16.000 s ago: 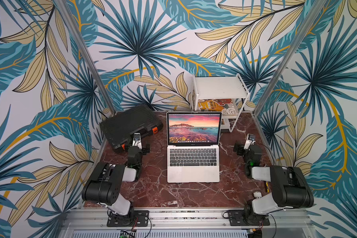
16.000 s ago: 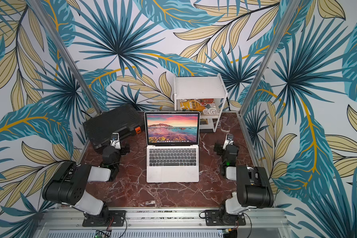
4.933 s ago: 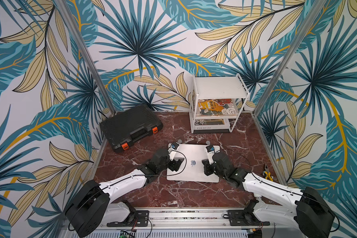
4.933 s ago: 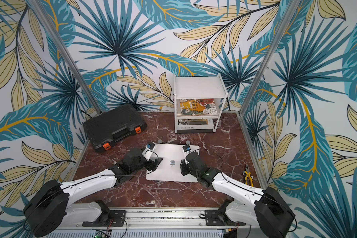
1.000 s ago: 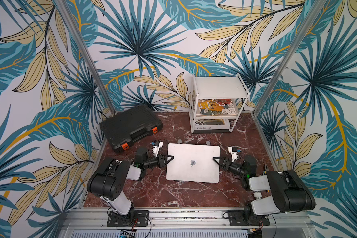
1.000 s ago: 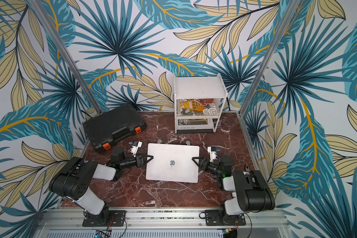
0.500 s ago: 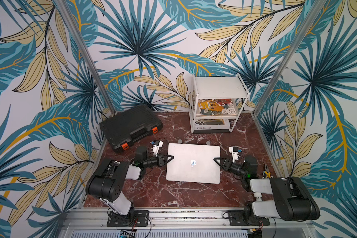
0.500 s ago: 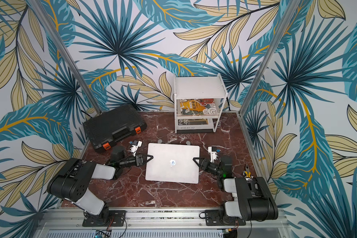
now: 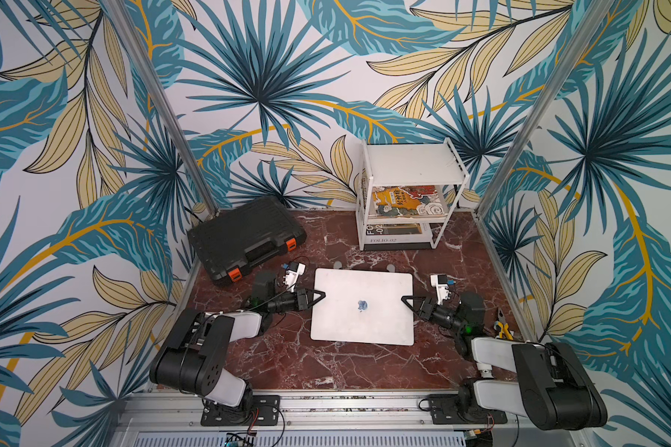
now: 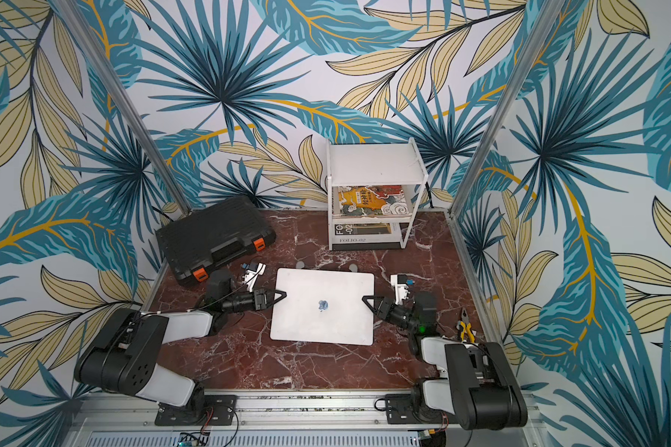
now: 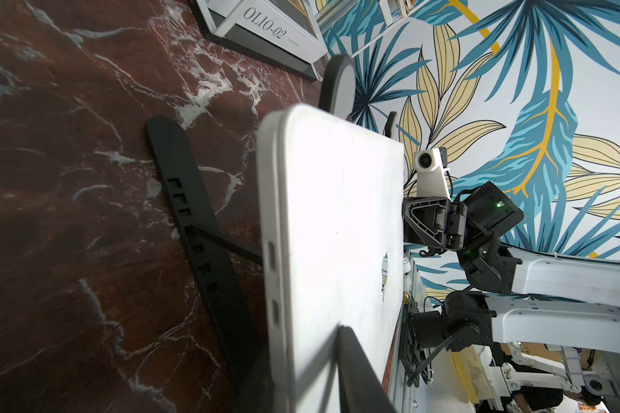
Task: Close the laptop lid and set it aside
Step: Pick up the laptop from the computer stand.
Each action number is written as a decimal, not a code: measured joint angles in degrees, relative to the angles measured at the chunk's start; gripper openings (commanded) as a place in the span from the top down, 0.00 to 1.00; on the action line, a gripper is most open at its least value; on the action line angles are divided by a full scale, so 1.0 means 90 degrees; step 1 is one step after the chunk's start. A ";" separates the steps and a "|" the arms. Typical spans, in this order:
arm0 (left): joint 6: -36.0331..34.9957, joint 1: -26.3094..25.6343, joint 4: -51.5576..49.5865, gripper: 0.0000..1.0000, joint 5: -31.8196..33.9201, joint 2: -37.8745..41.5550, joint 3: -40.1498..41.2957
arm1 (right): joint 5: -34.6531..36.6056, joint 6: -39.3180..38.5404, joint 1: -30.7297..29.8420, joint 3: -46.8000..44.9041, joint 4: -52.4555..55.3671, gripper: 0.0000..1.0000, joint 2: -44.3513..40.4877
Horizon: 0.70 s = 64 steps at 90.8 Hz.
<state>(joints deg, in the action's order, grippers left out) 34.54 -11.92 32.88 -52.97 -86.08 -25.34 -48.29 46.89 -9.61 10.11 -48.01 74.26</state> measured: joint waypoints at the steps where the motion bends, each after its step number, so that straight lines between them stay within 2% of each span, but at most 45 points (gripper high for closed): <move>1: 0.0000 0.0000 -0.0027 0.82 0.0002 0.0010 0.0000 | 0.0007 0.0002 -0.0007 0.0000 0.0034 0.73 -0.0029; 27: 0.0044 0.0007 -0.0571 0.82 0.0022 0.0503 -0.0095 | 0.0131 0.0131 -0.0117 0.0087 0.0750 0.71 -0.0869; 47: 0.0005 0.0007 -0.1120 0.82 -0.0027 0.0869 -0.0520 | 0.0228 0.0634 -0.0146 0.0340 0.1430 0.66 -0.1557; 64: -0.0124 0.0010 -0.1549 0.82 -0.0019 0.1132 -0.0826 | 0.0228 0.1071 -0.0151 0.0500 0.1566 0.66 -0.1841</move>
<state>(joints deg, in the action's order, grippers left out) 33.43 -11.84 18.94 -53.15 -75.90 -32.77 -46.24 56.53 -10.96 14.61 -33.91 57.69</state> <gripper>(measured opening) 0.273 0.340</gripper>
